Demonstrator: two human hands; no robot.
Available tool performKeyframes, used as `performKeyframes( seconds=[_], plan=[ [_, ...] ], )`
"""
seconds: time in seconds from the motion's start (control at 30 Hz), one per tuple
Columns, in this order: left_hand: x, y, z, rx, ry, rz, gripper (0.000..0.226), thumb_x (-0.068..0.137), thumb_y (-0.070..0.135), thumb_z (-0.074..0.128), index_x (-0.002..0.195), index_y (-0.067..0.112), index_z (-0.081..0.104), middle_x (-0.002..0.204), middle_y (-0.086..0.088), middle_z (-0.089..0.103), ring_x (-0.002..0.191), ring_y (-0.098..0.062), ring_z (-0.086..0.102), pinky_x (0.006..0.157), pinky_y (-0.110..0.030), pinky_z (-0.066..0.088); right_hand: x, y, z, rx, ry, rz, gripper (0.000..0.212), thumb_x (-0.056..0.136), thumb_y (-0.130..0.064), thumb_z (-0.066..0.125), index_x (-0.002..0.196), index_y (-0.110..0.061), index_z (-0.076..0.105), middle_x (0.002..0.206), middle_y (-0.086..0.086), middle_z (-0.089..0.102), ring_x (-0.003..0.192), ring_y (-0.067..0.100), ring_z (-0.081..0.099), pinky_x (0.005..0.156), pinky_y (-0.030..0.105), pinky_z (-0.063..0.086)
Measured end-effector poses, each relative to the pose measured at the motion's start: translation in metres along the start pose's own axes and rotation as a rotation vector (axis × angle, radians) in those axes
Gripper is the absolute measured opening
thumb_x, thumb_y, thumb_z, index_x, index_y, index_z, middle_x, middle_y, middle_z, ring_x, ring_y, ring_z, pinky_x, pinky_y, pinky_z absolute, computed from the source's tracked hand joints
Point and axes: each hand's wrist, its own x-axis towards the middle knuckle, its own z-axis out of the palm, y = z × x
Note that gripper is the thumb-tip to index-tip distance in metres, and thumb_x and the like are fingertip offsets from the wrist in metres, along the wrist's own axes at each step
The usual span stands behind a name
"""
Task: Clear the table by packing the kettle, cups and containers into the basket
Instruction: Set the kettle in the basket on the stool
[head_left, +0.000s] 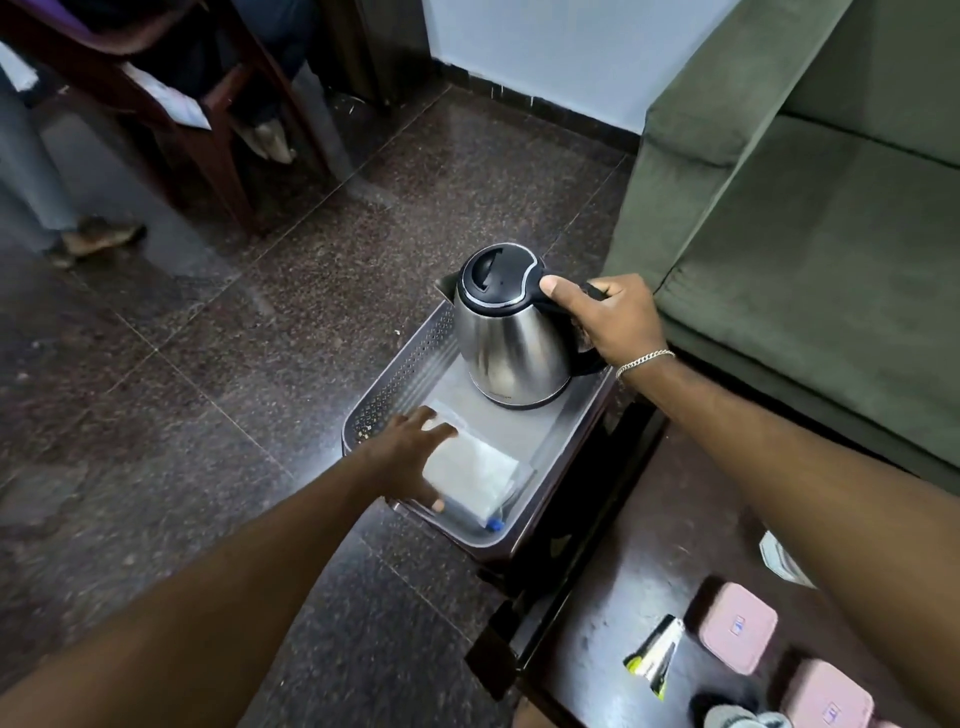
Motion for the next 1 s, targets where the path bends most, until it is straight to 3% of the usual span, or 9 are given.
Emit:
performKeyframes(
  seconds=[0.13,0.33,0.47,0.53,0.6,0.67,0.73,0.83,1.0],
  plan=[
    [-0.005,-0.004,-0.001,0.010,-0.011,0.012,0.116,0.067,0.058,0.089,0.161,0.034,0.026,0.168,-0.011,0.017,0.153,-0.044,0.020,0.123,-0.057,0.027,-0.005,0.003,-0.004,-0.022,-0.019,-0.058,0.069,0.076,-0.060,0.079,0.052,-0.023,0.025,0.052,-0.011,0.021,0.052,0.011,0.020,0.049,0.034,0.015],
    [-0.007,-0.003,-0.001,-0.005,0.014,0.009,0.116,0.067,0.056,0.090,0.161,0.032,0.027,0.169,-0.009,0.018,0.153,-0.042,0.023,0.121,-0.055,0.030,-0.011,0.020,-0.014,-0.110,-0.008,-0.121,0.069,0.080,-0.062,0.074,0.055,-0.022,0.023,0.052,-0.011,0.020,0.051,0.006,0.019,0.047,0.029,0.016],
    [-0.007,-0.002,0.001,-0.089,0.044,-0.044,0.118,0.063,0.057,0.092,0.160,0.032,0.028,0.168,-0.010,0.021,0.150,-0.042,0.026,0.116,-0.055,0.036,-0.009,0.023,-0.028,-0.216,-0.041,-0.115,0.066,0.083,-0.068,0.066,0.058,-0.012,0.042,0.056,-0.010,0.033,0.053,0.005,0.031,0.052,0.032,0.028],
    [-0.006,0.002,0.001,-0.213,0.086,-0.103,0.121,0.060,0.060,0.092,0.159,0.031,0.029,0.164,-0.016,0.023,0.148,-0.044,0.031,0.117,-0.056,0.037,-0.013,0.019,-0.033,-0.298,-0.056,-0.114,0.055,0.080,-0.074,0.061,0.081,-0.019,0.066,0.074,-0.009,0.058,0.071,0.006,0.052,0.069,0.033,0.044],
    [-0.004,0.007,0.000,-0.339,0.170,-0.178,0.119,0.060,0.063,0.091,0.156,0.027,0.031,0.157,-0.021,0.030,0.141,-0.045,0.040,0.115,-0.058,0.041,-0.024,0.016,-0.036,-0.434,0.016,-0.140,0.060,0.080,-0.077,0.058,0.120,-0.032,0.063,0.113,-0.005,0.061,0.109,0.017,0.053,0.093,0.041,0.043],
    [-0.002,0.009,0.001,-0.402,0.242,-0.272,0.109,0.068,0.056,0.091,0.153,0.021,0.033,0.150,-0.024,0.036,0.134,-0.047,0.047,0.111,-0.056,0.045,-0.043,0.011,-0.033,-0.506,0.191,-0.210,0.063,0.088,-0.075,0.052,0.132,-0.030,0.052,0.122,-0.002,0.052,0.114,0.025,0.047,0.093,0.045,0.038],
    [-0.001,0.011,0.003,-0.420,0.269,-0.353,0.098,0.073,0.038,0.092,0.150,0.018,0.035,0.146,-0.026,0.041,0.129,-0.048,0.053,0.107,-0.052,0.049,-0.067,0.003,-0.019,-0.490,0.294,-0.330,0.055,0.096,-0.068,0.046,0.126,-0.023,0.054,0.114,0.001,0.051,0.103,0.027,0.048,0.087,0.045,0.039],
    [0.000,0.012,0.004,-0.475,0.313,-0.422,0.085,0.074,0.020,0.092,0.143,0.012,0.042,0.140,-0.027,0.050,0.122,-0.046,0.058,0.102,-0.045,0.050,-0.106,0.001,0.017,-0.437,0.085,-0.445,0.037,0.099,-0.048,0.057,0.107,-0.012,0.059,0.099,0.005,0.054,0.090,0.029,0.051,0.081,0.047,0.044],
    [-0.001,0.008,-0.001,-0.663,0.355,-0.511,0.051,0.078,0.011,0.084,0.118,0.009,0.053,0.119,-0.020,0.068,0.108,-0.036,0.065,0.085,-0.036,0.050,-0.145,0.016,0.091,-0.766,-0.577,-0.062,0.053,0.093,-0.051,0.061,0.124,-0.008,0.056,0.125,0.014,0.052,0.119,0.036,0.053,0.098,0.044,0.046]
  ],
)
